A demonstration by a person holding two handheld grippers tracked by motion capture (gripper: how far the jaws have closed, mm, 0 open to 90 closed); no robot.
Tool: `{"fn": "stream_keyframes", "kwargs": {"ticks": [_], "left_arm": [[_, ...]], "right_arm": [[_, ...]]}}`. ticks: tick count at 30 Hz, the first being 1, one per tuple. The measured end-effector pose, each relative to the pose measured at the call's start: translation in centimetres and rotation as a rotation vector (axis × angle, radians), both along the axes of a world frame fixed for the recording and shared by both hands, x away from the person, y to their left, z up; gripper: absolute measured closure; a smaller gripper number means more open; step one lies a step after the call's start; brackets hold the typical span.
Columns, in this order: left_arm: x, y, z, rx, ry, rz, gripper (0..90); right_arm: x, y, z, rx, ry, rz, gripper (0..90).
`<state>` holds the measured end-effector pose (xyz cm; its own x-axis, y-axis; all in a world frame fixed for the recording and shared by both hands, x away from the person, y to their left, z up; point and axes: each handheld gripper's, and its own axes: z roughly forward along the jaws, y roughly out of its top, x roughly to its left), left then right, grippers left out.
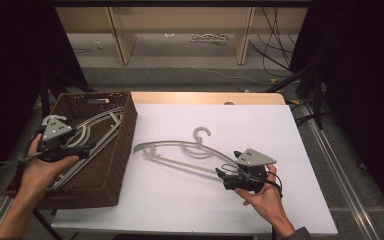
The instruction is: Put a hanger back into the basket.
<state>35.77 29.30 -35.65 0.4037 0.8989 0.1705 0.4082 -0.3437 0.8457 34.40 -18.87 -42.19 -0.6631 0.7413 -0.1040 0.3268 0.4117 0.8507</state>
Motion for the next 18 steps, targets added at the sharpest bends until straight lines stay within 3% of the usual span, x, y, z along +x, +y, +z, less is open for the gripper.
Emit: {"fn": "stream_keyframes", "kwargs": {"ticks": [1, 5, 9, 12, 14, 18], "left_arm": [[-0.3, -0.7, 0.0, -0.005, -0.013, -0.016, 25.3], [-1.7, -3.6, -0.1, -0.104, -0.054, -0.077, 24.7], [-2.8, -6.6, -0.4, -0.141, -0.113, -0.151, 22.3], [-3.2, -8.4, -1.5, -0.227, -0.126, -0.219, 20.6], [-3.3, -9.2, -2.5, -0.248, -0.133, -0.233, 19.8], [-3.5, -10.6, -4.8, -0.285, -0.11, -0.275, 17.2]], "right_arm": [[0.0, 0.0, 0.0, 0.002, 0.0, 0.002, 20.3], [-0.1, 0.1, 0.1, 0.009, -0.005, -0.001, 20.3], [-0.2, 0.2, 0.0, 0.013, -0.002, 0.0, 20.2], [-0.2, 0.2, 0.0, 0.015, -0.002, 0.0, 20.1], [-0.3, 0.2, 0.0, 0.02, -0.005, -0.004, 19.9], [-0.3, 0.1, 0.0, 0.027, -0.017, -0.005, 19.7]]}}
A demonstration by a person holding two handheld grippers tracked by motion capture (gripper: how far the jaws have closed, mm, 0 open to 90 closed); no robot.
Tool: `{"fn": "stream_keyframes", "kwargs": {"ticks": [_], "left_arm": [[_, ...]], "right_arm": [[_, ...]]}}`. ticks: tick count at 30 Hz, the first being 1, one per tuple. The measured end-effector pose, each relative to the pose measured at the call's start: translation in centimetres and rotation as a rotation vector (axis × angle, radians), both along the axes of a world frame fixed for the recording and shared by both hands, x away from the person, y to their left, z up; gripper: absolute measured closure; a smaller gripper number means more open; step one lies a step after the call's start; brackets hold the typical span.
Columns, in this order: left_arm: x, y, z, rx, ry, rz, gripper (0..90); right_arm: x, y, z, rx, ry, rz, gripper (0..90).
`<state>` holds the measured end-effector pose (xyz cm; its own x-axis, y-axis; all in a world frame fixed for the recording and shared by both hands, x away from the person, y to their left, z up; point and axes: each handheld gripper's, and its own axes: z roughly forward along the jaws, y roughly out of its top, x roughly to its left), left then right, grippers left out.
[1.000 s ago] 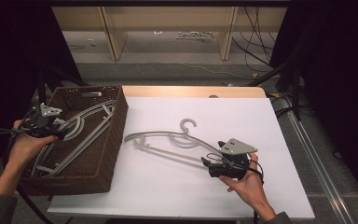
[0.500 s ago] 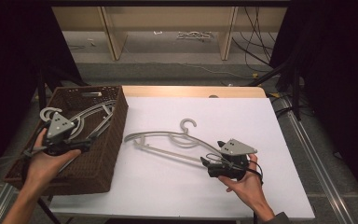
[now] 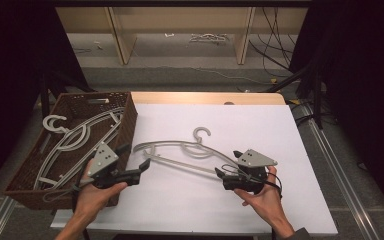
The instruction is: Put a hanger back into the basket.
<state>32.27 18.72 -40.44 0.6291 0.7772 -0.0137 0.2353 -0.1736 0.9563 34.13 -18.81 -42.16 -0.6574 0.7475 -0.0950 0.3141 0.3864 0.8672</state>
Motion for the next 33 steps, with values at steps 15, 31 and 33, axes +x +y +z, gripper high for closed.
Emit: {"fn": "stream_keyframes", "kwargs": {"ticks": [15, 31, 33], "left_arm": [[-1.9, -1.4, -3.8, 0.002, -0.009, -0.034, 16.1], [-2.1, -1.6, -3.6, 0.045, -0.028, -0.049, 16.4], [-2.2, -1.7, -3.6, 0.05, -0.027, -0.06, 16.4]], "right_arm": [[-0.2, -0.1, -0.3, 0.008, 0.017, -0.005, 17.5], [4.0, 0.2, -0.5, -0.137, 0.103, 0.029, 27.2], [5.2, 0.1, -0.3, -0.164, 0.148, 0.012, 26.6]]}}
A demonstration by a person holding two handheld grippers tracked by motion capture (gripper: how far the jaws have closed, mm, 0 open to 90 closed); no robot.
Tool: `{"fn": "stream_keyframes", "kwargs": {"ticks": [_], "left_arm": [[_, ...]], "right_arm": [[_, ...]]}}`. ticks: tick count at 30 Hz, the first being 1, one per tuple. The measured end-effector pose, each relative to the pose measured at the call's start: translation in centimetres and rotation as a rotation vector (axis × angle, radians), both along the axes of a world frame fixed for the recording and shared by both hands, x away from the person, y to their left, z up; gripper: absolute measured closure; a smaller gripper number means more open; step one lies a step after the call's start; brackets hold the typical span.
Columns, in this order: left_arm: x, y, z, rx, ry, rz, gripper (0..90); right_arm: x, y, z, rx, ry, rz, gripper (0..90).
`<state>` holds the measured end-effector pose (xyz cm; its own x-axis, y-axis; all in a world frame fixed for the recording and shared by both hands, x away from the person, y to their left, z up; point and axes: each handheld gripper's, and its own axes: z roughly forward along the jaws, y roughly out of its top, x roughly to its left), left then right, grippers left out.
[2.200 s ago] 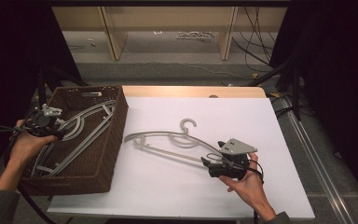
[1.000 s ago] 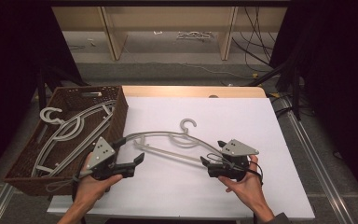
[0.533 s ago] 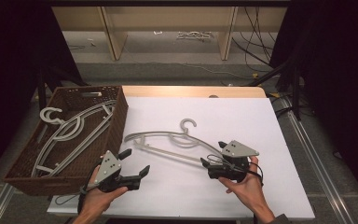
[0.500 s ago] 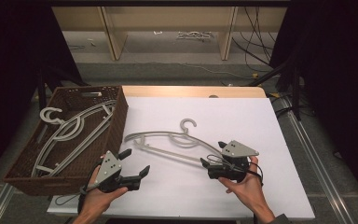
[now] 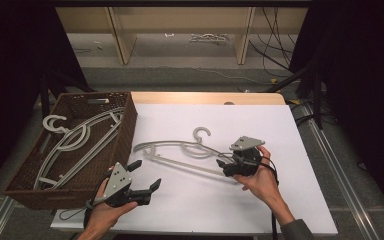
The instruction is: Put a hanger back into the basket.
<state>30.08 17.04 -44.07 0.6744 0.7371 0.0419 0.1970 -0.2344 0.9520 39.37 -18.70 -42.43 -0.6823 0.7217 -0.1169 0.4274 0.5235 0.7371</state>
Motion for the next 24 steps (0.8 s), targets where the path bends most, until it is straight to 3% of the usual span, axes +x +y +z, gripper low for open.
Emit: {"fn": "stream_keyframes", "kwargs": {"ticks": [3, 9, 10, 13, 16, 19, 20, 24], "left_arm": [[-0.1, -0.1, 0.0, 0.001, -0.01, -0.009, 17.0], [-0.1, -0.3, 0.0, 0.01, -0.011, -0.025, 17.0], [-0.1, -0.3, 0.0, 0.006, -0.013, -0.03, 17.0], [-0.1, -0.4, 0.0, 0.012, -0.011, -0.031, 16.9], [-0.1, -0.4, 0.0, 0.015, -0.011, -0.032, 17.0], [-0.1, -0.4, 0.0, 0.015, -0.011, -0.032, 17.0], [-0.1, -0.4, 0.0, 0.016, -0.011, -0.032, 17.2], [-0.1, -0.4, -0.1, 0.02, -0.01, -0.037, 17.2]], "right_arm": [[1.8, 0.1, 0.1, -0.016, 0.015, -0.002, 33.4], [4.7, 1.3, -0.7, -0.088, 0.125, 0.011, 36.3], [5.1, 1.5, -1.0, -0.097, 0.122, 0.01, 38.0], [6.0, 1.8, -1.7, -0.135, 0.147, 0.031, 42.0], [6.5, 2.1, -2.2, -0.157, 0.185, 0.018, 44.3], [7.1, 2.3, -2.7, -0.188, 0.193, 0.043, 49.2], [7.1, 2.6, -2.8, -0.192, 0.219, 0.03, 50.9], [7.8, 2.9, -3.3, -0.195, 0.251, 0.027, 57.3]]}}
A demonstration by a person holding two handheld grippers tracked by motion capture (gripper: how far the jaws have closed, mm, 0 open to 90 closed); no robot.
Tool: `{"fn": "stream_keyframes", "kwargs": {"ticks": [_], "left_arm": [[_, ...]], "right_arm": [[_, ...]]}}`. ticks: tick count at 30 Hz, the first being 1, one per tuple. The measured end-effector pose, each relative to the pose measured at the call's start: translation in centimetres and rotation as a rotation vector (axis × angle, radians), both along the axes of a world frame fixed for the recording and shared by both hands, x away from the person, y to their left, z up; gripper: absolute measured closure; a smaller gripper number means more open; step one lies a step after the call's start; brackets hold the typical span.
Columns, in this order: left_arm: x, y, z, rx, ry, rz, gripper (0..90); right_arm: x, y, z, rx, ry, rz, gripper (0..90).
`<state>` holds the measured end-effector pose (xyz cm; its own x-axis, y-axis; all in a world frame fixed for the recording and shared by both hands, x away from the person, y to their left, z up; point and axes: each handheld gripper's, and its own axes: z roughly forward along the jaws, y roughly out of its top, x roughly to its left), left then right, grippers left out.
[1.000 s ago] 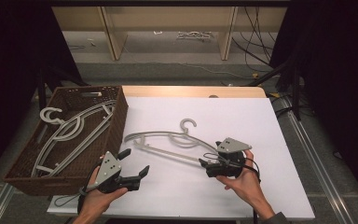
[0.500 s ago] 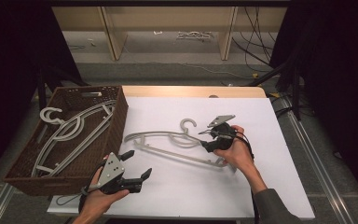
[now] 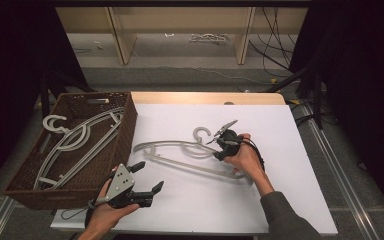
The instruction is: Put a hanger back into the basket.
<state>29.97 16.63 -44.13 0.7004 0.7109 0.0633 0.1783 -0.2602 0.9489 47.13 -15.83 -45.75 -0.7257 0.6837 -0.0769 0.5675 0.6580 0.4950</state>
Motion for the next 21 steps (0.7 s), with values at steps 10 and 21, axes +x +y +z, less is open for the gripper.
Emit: {"fn": "stream_keyframes", "kwargs": {"ticks": [10, 21], "left_arm": [[0.0, 0.0, 0.0, -0.001, 0.003, -0.003, 17.4], [0.0, 0.0, -0.1, 0.0, 0.004, -0.01, 17.5]], "right_arm": [[0.8, 0.5, -0.6, -0.029, 0.047, 0.026, 67.2], [1.4, 1.1, -0.6, -0.058, 0.09, 0.053, 77.2]]}}
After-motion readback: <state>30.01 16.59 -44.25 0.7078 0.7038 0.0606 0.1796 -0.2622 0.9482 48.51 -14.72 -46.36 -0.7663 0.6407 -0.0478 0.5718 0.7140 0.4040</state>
